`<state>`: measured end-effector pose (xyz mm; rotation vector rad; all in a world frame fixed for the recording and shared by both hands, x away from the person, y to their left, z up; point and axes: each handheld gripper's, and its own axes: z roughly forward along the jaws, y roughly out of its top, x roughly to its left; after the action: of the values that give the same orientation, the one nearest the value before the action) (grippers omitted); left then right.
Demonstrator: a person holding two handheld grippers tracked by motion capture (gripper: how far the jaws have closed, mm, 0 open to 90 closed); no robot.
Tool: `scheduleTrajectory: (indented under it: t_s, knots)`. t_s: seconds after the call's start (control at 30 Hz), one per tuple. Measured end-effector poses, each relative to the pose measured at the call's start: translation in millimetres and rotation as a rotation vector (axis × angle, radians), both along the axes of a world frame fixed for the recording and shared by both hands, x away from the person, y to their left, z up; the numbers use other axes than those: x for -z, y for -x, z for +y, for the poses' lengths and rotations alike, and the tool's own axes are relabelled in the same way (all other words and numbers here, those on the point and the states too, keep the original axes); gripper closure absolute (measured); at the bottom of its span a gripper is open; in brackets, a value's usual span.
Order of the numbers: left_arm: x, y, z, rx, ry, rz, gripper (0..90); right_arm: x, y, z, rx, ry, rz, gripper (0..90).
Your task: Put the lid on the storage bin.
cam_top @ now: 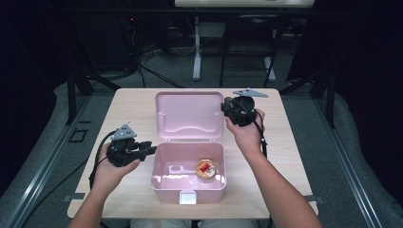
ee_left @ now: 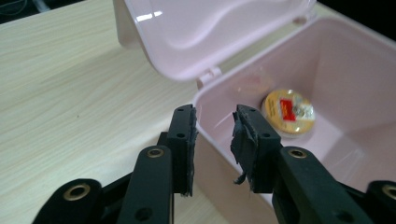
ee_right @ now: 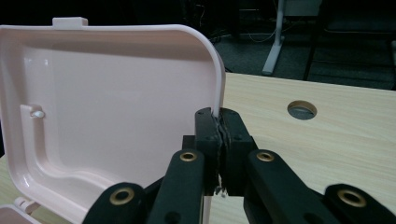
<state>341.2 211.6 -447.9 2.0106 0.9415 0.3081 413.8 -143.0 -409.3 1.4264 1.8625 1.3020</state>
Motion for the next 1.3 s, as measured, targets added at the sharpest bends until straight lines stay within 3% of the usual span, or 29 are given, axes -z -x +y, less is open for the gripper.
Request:
scheduleTrajectory:
  t_s: [0.33,0.43,0.73,0.83,0.97,1.1,1.3]
  knots:
    - [-20.7,-32.6,0.3,-0.092,0.058,-0.048,64.7,0.7,-0.7,3.5,-0.006,0.004,-0.003,87.6]
    - [-27.2,-42.5,-3.0,-0.120,0.038,-0.079,64.0,0.9,-0.4,3.5,-0.008,0.001,-0.009,87.6]
    - [-37.8,-68.4,-14.5,-0.180,0.010,-0.092,63.1,2.3,-1.3,2.8,-0.011,-0.014,-0.009,87.7]
    - [-39.3,-72.9,-15.3,-0.206,0.033,-0.099,63.0,2.3,-1.0,3.6,-0.014,-0.011,-0.013,87.8]
    - [-39.7,-78.7,-16.1,-0.239,0.031,-0.115,62.1,2.3,-0.6,4.4,-0.017,-0.011,-0.014,87.9]
    - [-39.8,-82.5,-17.1,-0.253,0.058,-0.113,71.5,2.2,0.0,5.0,-0.018,-0.012,-0.018,87.9]
    - [-42.1,-83.5,-18.9,-0.257,0.051,-0.112,77.5,2.2,0.3,5.2,-0.016,-0.016,-0.016,87.7]
